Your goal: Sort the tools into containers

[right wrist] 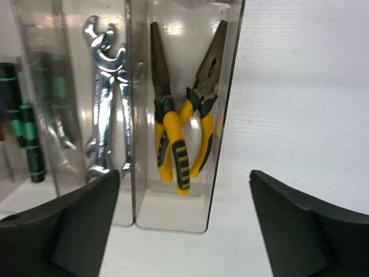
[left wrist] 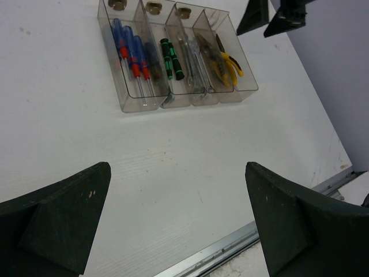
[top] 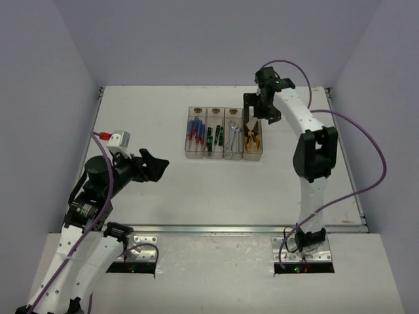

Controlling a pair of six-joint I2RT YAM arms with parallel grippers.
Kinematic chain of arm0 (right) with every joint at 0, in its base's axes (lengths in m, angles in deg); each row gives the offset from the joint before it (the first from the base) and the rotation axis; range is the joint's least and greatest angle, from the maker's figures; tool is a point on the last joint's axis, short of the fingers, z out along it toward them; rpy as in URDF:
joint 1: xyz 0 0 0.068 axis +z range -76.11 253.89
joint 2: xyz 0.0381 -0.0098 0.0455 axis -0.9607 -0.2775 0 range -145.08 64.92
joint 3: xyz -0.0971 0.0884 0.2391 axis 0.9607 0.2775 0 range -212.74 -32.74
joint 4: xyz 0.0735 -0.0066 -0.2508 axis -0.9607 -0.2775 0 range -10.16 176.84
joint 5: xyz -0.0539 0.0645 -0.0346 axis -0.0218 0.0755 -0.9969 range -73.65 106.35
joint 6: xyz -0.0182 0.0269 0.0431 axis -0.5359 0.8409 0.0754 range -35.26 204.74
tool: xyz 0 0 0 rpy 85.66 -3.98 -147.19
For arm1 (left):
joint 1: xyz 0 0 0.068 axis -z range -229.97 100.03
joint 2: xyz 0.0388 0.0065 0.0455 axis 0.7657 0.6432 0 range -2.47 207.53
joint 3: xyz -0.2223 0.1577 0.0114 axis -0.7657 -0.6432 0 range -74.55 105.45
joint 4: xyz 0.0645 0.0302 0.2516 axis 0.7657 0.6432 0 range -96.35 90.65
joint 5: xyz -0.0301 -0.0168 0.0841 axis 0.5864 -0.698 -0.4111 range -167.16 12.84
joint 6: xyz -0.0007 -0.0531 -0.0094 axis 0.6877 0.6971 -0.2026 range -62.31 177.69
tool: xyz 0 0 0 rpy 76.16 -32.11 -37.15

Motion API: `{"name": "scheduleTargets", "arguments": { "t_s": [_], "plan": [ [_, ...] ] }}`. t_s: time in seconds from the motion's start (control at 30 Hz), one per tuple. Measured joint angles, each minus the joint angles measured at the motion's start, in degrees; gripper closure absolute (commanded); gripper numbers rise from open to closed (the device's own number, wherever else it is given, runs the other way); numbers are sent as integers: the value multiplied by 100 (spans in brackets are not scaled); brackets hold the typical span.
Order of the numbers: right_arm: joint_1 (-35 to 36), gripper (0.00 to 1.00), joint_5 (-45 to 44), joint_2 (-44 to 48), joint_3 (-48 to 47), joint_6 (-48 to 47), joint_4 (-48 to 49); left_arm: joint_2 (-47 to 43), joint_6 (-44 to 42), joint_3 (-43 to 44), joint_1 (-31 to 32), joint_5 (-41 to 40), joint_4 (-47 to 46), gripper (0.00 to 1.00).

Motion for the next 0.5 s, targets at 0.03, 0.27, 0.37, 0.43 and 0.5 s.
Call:
{"name": "scheduleTargets", "arguments": {
  "t_s": [0.03,0.27,0.37,0.43,0.5],
  "plan": [
    [1,1,34,401,370,-11,120,5,0,0,-1,-45,0,0],
    [41,1,183,3841,3202,-56,762,278,1,7,-7,-727,8,0],
    [66,1,214,5062,4242,-89,1220,410,-2,37,-7,-1282,66,0],
    [70,1,161,5951,4993,-124,1172,468,-4,94,-7,-1751,92,0],
    [68,1,63,6704,5456,-216,1067,513,-4,124,-7,-2170,82,0]
  ]
}}
